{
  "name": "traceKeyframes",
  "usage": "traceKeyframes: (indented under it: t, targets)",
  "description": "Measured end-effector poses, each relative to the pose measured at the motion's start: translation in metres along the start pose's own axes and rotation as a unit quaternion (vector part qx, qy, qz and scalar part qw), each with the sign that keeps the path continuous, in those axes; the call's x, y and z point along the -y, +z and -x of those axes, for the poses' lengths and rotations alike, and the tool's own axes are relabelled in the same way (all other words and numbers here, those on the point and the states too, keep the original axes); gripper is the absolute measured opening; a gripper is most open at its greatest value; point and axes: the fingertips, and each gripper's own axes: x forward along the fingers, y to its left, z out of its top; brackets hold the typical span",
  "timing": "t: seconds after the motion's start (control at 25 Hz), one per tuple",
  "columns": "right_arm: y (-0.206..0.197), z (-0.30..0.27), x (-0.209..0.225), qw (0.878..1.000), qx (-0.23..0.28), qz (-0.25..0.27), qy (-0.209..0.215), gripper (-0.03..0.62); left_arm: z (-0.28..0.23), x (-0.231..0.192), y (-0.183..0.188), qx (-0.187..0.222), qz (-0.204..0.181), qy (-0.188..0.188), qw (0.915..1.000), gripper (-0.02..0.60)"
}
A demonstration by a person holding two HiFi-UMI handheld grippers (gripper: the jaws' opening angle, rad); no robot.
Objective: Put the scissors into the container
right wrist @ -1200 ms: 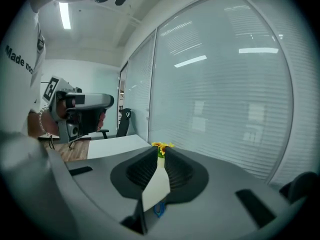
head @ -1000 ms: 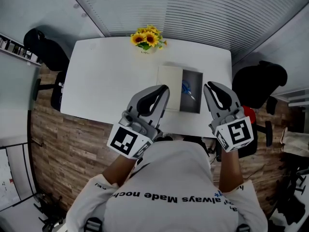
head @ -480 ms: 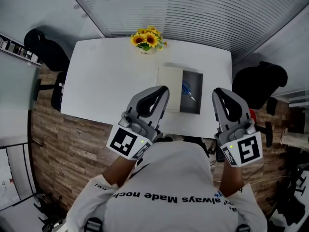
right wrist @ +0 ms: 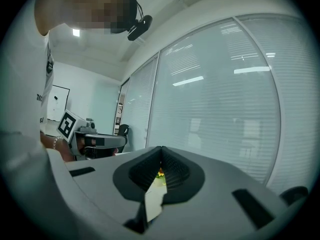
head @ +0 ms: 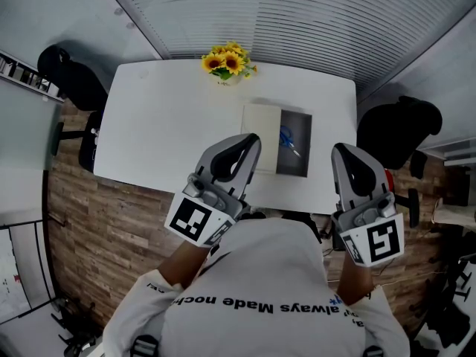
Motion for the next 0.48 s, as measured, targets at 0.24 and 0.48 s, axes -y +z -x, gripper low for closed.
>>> traceKeyframes:
  t: [0.24,0.48]
  targets:
    - [0.0034,0.0027,0.0007,1.000,0.003,0.000,-0.005,0.006,0.0005,0.0000,0.0019,0.001,0.000,0.001,1.0000,0.026]
    - [0.0042,0.0049,0.0025,1.000,0.002,-0.001,-0.007,0.006,-0.0010,0.0024,0.0023,0.000,0.000,0.001,1.0000,0.026]
